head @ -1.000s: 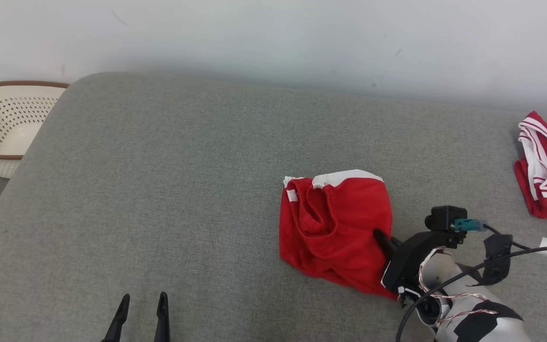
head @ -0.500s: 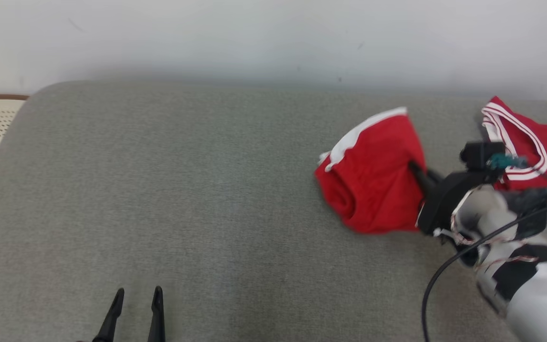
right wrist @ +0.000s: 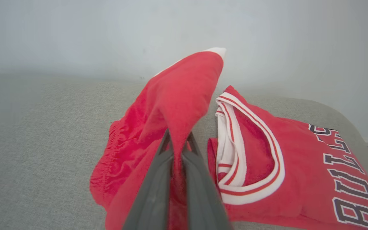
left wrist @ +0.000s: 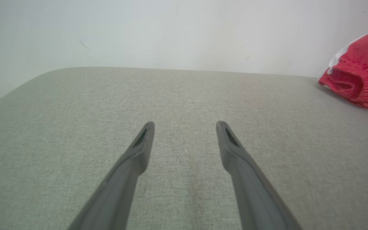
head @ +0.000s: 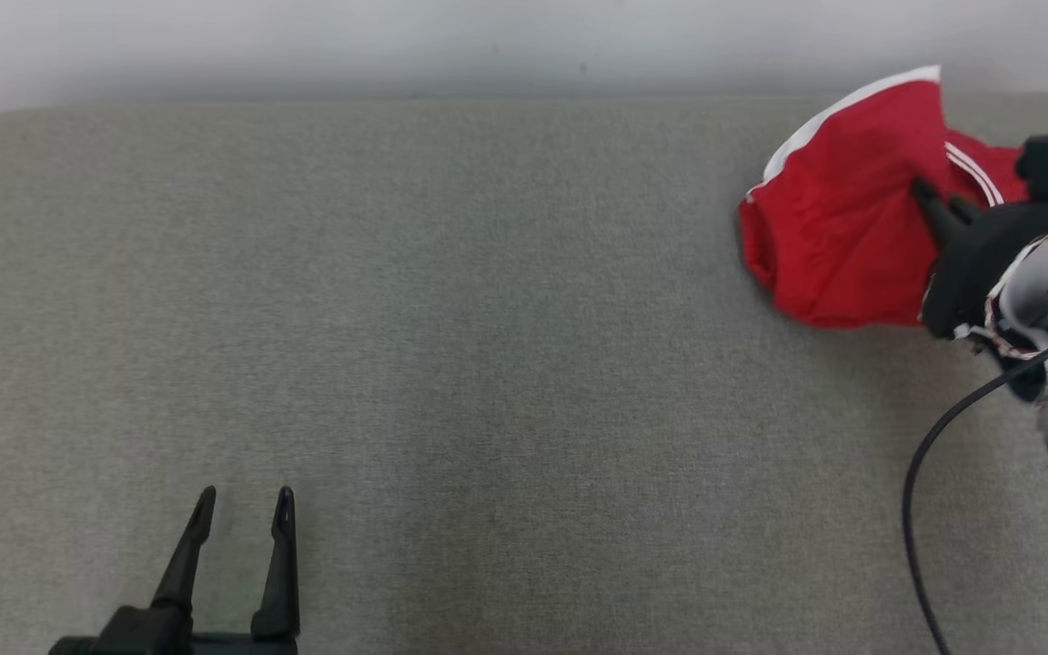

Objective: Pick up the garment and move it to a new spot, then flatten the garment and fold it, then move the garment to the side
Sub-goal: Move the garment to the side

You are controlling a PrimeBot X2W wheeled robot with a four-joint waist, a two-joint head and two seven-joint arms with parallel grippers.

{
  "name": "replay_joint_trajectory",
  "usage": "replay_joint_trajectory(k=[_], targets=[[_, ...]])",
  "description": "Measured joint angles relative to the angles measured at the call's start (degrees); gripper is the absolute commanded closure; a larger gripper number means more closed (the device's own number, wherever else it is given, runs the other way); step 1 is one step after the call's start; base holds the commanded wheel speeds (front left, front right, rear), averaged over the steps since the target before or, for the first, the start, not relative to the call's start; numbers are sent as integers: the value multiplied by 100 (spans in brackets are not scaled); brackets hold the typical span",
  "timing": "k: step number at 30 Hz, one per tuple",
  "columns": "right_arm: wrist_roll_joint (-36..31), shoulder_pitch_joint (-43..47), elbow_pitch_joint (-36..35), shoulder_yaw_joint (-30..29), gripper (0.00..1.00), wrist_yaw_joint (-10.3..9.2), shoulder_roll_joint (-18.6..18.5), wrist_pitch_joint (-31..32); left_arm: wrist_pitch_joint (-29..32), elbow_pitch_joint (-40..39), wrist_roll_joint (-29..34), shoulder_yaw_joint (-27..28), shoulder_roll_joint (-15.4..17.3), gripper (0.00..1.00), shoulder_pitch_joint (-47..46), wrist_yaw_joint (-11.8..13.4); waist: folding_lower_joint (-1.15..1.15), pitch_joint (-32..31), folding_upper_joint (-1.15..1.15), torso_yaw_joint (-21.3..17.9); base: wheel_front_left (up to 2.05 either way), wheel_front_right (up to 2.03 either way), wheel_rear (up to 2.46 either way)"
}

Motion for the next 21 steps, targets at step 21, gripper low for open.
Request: replay_joint_trajectory(k=[21], targets=[[96, -1202, 426, 442, 100, 3, -894, 110, 310, -1018, 227, 191, 479, 0, -275, 116, 1, 974, 0, -316, 0, 0, 0]])
